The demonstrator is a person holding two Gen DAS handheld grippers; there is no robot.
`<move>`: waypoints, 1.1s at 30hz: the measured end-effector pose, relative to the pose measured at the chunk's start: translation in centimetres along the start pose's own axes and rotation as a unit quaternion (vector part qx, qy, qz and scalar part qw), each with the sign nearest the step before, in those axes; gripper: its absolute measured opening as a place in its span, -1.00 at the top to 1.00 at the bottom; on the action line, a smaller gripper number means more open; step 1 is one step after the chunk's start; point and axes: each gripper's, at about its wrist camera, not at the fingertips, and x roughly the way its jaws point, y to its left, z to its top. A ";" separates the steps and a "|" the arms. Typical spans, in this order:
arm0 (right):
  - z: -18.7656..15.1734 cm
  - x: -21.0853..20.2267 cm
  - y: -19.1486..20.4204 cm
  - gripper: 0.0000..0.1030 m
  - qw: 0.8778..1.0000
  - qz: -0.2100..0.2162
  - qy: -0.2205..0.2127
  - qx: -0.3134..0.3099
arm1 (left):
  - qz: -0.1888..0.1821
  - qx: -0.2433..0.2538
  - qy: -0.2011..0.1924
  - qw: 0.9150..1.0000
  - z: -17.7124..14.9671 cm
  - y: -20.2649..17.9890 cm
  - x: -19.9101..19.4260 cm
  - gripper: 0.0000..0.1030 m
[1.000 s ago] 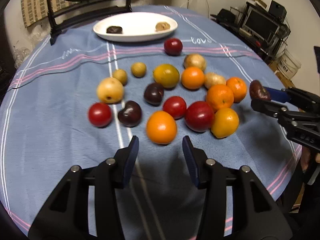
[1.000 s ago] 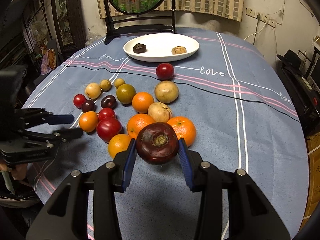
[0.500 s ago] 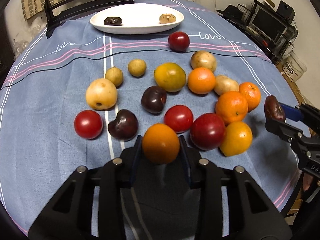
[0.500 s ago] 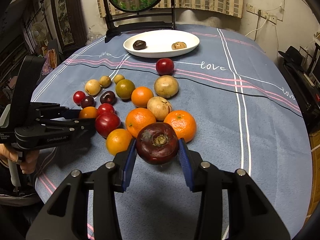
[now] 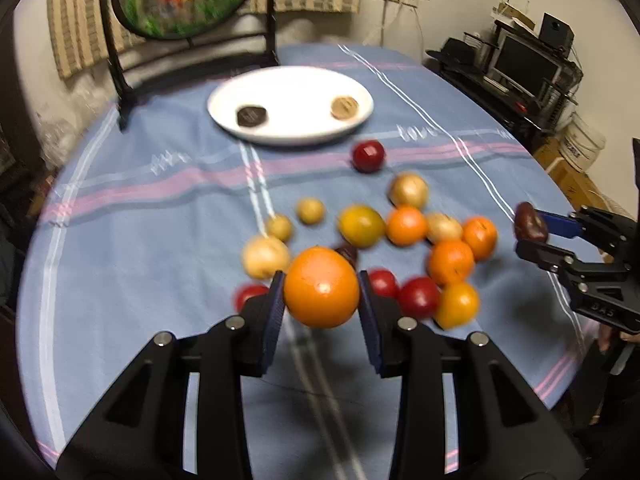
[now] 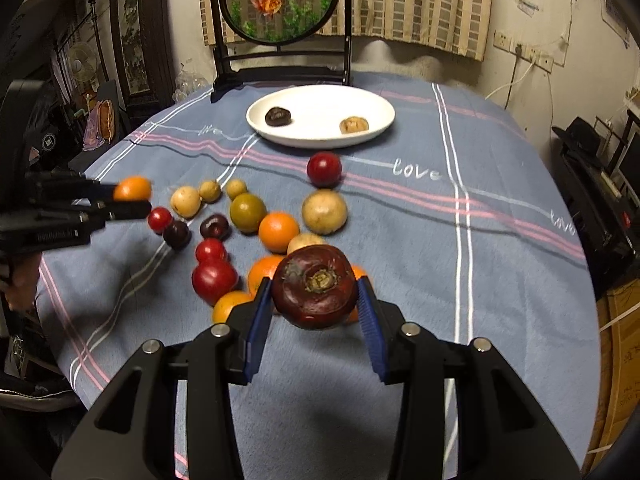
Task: Organize fruits
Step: 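Lift the orange tomato and dark red plum toward the white plate, then lower both fruits onto the white plate and open both grippers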
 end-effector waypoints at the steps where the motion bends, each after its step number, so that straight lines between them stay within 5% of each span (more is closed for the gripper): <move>1: 0.5 -0.1 -0.1 0.17 1.000 -0.002 -0.004 -0.003 | 0.007 0.003 -0.006 1.000 0.7 0.4 -0.4 0.31; 13: 10.5 1.4 -0.6 0.17 0.999 0.007 -0.041 -0.029 | 0.004 -0.005 -0.034 0.999 10.5 2.9 1.6 0.31; 22: 20.6 13.8 -3.2 0.17 0.999 0.031 -0.008 0.007 | 0.073 -0.022 -0.014 0.997 18.9 6.8 12.2 0.31; 27: 23.3 20.3 -4.6 0.17 0.998 0.034 0.034 0.031 | 0.057 -0.037 0.013 0.998 21.8 8.5 17.3 0.31; 33: 25.0 25.4 -6.5 0.17 0.997 0.012 0.069 0.038 | 0.086 -0.027 0.037 0.995 23.4 9.2 22.4 0.30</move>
